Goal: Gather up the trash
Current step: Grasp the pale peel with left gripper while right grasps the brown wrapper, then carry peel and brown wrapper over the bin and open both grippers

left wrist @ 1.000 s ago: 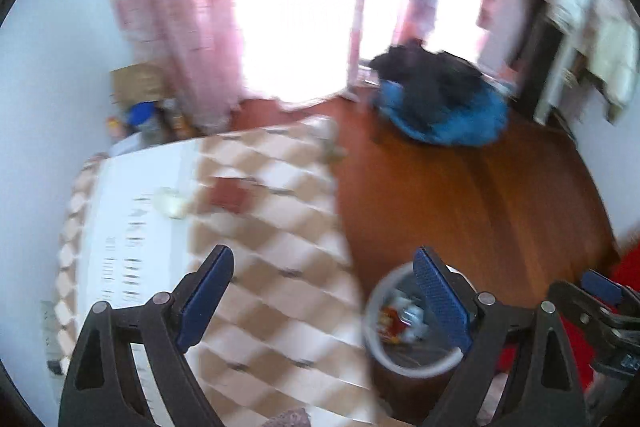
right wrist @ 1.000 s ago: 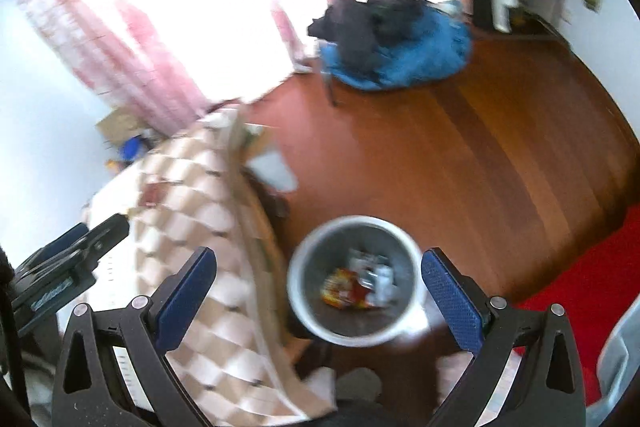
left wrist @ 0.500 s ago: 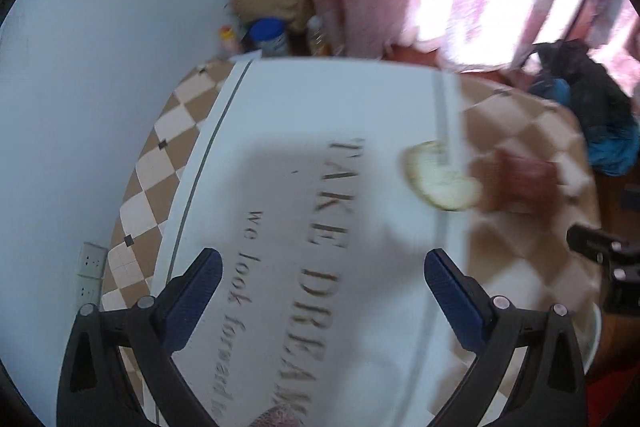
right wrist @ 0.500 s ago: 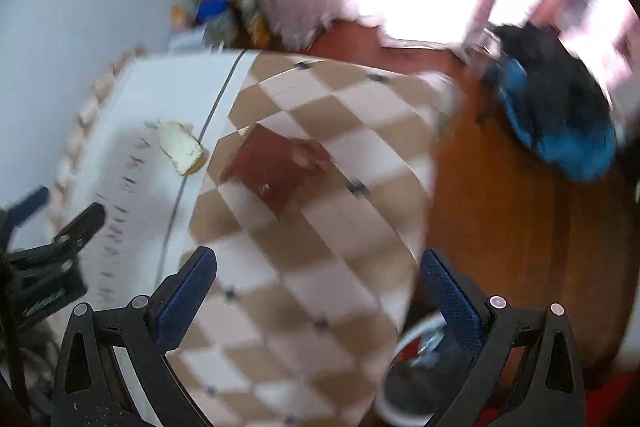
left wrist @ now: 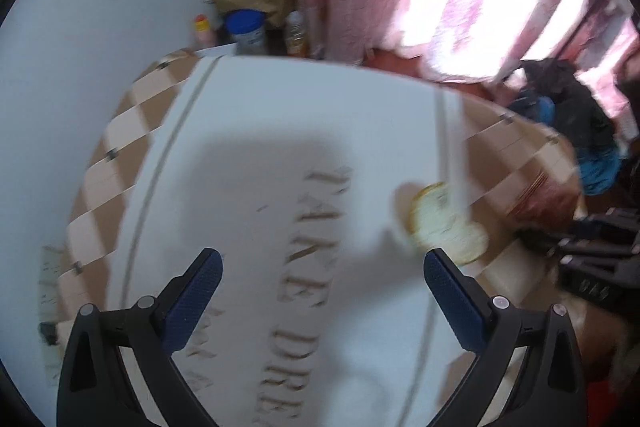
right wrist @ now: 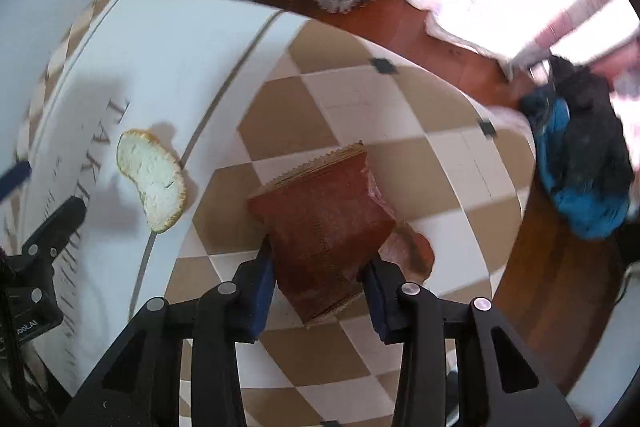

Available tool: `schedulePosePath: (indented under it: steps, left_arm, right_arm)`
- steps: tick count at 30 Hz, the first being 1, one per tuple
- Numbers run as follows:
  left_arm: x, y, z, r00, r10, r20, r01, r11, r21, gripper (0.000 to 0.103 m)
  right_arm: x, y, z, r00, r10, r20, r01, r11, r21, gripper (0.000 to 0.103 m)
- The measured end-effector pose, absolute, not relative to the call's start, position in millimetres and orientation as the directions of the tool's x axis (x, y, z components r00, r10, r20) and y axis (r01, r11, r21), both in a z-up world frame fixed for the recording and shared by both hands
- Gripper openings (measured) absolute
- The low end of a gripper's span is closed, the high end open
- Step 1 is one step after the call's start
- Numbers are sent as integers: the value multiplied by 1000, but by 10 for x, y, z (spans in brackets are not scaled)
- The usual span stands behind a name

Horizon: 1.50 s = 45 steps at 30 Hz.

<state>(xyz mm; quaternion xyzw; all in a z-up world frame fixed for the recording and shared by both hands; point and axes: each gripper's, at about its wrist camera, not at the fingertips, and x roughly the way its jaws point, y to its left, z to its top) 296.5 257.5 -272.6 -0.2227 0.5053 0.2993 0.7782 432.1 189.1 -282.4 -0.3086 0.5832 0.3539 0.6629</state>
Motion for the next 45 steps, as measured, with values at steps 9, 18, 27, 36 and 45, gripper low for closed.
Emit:
schedulePosePath:
  steps: [9, 18, 27, 36, 45]
  left_arm:
    - [3502, 2475, -2823, 324, 179, -929, -554, 832, -33, 28]
    - [3397, 2413, -2612, 373, 185, -909, -552, 832, -57, 3]
    - [3014, 2211, -1949, 442, 247, -862, -563, 825, -52, 3]
    - [2825, 1425, -1207, 528, 288, -799, -518, 855, -34, 3]
    - [3133, 134, -1072, 599, 155, -786, -362, 928, -92, 3]
  right_arm:
    - [4485, 1312, -2854, 54, 208, -977, -669, 734, 119, 39]
    - [4417, 1144, -2666, 80, 266, -961, -635, 757, 157, 38]
    - [4160, 836, -2110, 109, 366, -924, -615, 755, 227, 38]
    - [3963, -127, -1309, 230, 438, -869, -534, 804, 264, 38]
    - [3860, -1676, -863, 362, 388, -848, -390, 889, 240, 38]
